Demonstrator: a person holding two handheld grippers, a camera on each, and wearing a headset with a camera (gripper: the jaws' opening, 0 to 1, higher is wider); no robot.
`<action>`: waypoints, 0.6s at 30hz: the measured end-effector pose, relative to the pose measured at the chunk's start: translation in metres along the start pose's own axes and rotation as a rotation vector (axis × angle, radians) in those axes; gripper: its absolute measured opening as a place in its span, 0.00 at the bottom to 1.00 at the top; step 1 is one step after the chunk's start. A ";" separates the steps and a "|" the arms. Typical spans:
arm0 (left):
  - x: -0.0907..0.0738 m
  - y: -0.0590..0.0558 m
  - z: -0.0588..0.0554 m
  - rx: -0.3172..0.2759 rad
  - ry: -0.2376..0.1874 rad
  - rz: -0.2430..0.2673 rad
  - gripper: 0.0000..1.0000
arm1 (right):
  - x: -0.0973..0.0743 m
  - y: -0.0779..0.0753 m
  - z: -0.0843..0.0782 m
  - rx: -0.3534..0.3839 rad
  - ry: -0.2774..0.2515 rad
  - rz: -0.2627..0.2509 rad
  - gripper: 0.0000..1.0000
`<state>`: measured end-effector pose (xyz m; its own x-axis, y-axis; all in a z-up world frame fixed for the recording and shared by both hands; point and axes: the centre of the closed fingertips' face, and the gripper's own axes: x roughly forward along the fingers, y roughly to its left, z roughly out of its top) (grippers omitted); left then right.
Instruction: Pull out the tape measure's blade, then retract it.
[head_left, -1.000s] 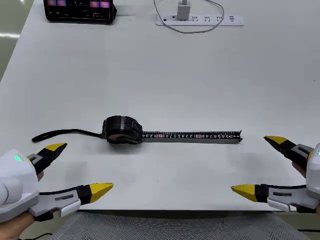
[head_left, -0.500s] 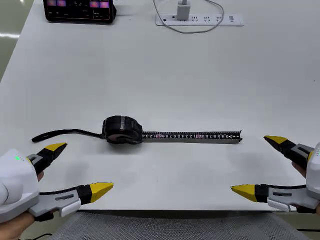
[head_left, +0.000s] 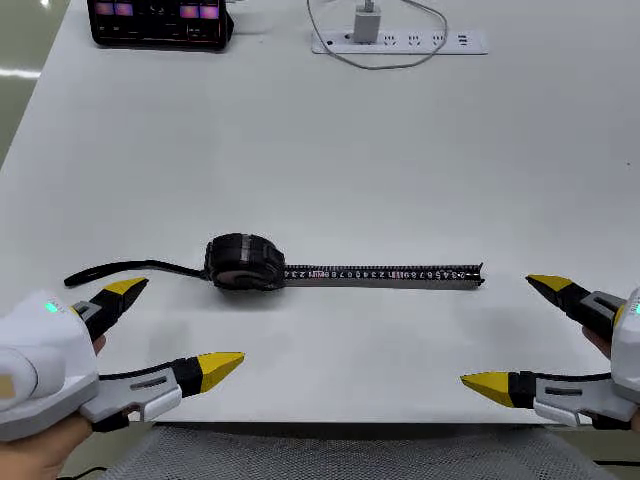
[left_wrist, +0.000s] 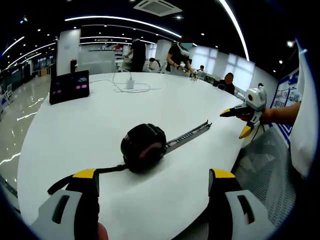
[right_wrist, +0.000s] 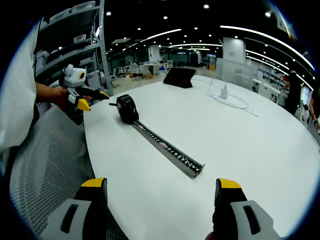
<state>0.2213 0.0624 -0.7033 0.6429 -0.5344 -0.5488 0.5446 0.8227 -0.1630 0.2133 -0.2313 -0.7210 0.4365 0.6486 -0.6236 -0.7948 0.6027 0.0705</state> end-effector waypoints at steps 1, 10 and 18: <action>0.002 -0.001 0.001 -0.001 -0.002 -0.002 0.88 | 0.000 0.000 -0.001 -0.001 0.002 0.000 0.88; 0.016 -0.001 0.011 -0.009 -0.025 0.006 0.87 | 0.000 -0.003 0.000 0.003 0.000 0.006 0.88; 0.028 -0.004 0.017 -0.016 -0.028 0.010 0.87 | 0.000 -0.005 0.003 0.004 -0.004 0.003 0.88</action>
<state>0.2460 0.0407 -0.7046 0.6629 -0.5313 -0.5275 0.5300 0.8307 -0.1706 0.2188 -0.2331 -0.7192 0.4357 0.6525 -0.6200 -0.7947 0.6023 0.0754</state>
